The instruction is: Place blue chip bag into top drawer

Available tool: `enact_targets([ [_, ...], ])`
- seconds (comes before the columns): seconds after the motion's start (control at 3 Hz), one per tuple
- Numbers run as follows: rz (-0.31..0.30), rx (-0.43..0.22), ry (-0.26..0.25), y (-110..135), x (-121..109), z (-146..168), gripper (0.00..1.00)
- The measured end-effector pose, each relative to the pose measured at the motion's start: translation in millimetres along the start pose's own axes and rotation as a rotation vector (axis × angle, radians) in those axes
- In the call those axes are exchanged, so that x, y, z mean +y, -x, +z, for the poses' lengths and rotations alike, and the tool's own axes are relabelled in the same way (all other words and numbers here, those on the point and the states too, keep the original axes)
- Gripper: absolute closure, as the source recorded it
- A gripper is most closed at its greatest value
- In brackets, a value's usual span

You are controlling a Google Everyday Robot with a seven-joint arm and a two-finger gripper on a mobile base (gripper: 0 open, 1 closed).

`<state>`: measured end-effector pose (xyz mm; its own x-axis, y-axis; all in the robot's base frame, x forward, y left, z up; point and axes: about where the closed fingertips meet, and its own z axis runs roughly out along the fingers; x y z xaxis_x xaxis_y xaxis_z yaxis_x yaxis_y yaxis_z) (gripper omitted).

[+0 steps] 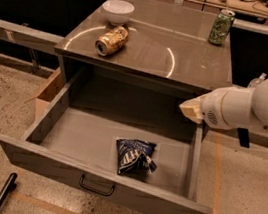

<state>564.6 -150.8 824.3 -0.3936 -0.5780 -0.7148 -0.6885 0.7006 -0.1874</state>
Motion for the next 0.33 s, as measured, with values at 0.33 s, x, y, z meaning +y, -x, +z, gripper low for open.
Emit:
enact_targets([
  [0.33, 0.000, 0.008, -0.013, -1.5, -3.7, -4.2, 0.84],
])
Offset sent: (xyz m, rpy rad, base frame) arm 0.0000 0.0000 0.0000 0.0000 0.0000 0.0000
